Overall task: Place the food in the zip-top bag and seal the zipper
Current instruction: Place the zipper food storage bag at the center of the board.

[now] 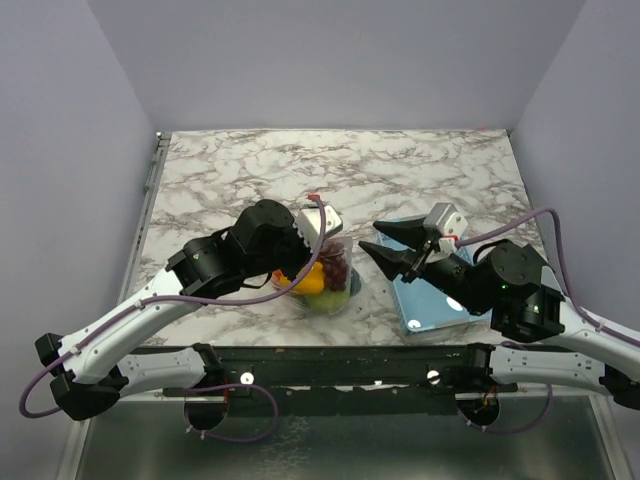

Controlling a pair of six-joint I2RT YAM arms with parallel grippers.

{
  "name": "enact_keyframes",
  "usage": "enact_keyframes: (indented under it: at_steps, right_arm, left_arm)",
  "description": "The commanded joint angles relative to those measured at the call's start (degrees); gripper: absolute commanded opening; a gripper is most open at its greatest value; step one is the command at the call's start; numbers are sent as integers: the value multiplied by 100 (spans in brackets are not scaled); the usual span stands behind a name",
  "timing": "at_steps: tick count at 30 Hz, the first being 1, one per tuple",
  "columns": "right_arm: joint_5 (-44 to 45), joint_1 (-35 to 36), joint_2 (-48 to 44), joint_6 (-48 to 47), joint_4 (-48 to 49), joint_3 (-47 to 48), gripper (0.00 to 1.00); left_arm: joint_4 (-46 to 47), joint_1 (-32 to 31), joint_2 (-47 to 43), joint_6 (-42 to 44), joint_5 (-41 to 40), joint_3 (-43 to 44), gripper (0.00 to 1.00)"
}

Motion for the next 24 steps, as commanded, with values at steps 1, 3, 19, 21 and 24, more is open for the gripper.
enact_keyframes:
  at_steps: [1, 3, 19, 21, 24]
  right_arm:
    - [876, -10, -167, 72, 155, -135, 49]
    - [1075, -9, -254, 119, 78, -168, 52]
    - [1688, -5, -1136, 663, -109, -1011, 57]
    - [1710, -5, -1238, 683, -105, -1085, 58]
    - [1705, -10, -1371, 701, -176, -1153, 58]
  left_arm:
    - [697, -15, 31, -57, -1246, 68, 0]
    - [833, -4, 107, -3, -1694, 60, 0]
    - [2444, 1395, 1050, 662, -3286, 301, 0]
    - [2637, 1577, 1251, 770, -3429, 344, 0]
    - [2989, 1847, 1503, 915, -3372, 362, 0]
